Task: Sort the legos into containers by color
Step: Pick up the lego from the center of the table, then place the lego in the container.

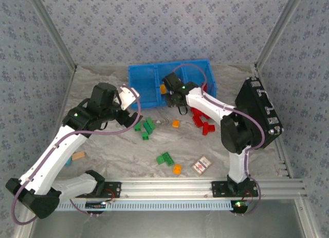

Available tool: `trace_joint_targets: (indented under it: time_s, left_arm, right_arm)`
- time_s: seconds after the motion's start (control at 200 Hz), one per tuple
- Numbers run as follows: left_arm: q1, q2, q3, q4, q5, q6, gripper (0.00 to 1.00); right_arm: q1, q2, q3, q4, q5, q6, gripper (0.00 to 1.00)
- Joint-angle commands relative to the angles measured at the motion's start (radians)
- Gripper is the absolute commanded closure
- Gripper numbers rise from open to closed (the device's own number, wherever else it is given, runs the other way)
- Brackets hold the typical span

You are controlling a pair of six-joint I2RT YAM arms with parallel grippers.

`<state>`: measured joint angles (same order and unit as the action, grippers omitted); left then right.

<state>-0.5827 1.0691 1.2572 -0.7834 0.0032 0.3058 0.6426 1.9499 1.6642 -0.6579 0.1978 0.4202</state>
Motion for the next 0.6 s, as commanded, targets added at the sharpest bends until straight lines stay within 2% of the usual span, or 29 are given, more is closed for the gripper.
trace_joint_targets:
  time_s: [0.0, 0.25, 0.595]
  left_arm:
    - [0.005, -0.034, 0.002, 0.013, 0.017, 0.004, 0.00]
    - [0.004, -0.038, 0.002, 0.006, -0.002, 0.017, 0.00]
    - [0.005, -0.046, -0.011, 0.017, -0.015, 0.038, 0.00]
  right_arm:
    - [-0.023, 0.073, 0.106, 0.008, 0.022, -0.079, 0.69]
    - [-0.083, 0.262, 0.300, 0.013, -0.025, -0.098, 0.68]
    - [-0.118, 0.387, 0.426, 0.043, -0.027, -0.095, 0.66]
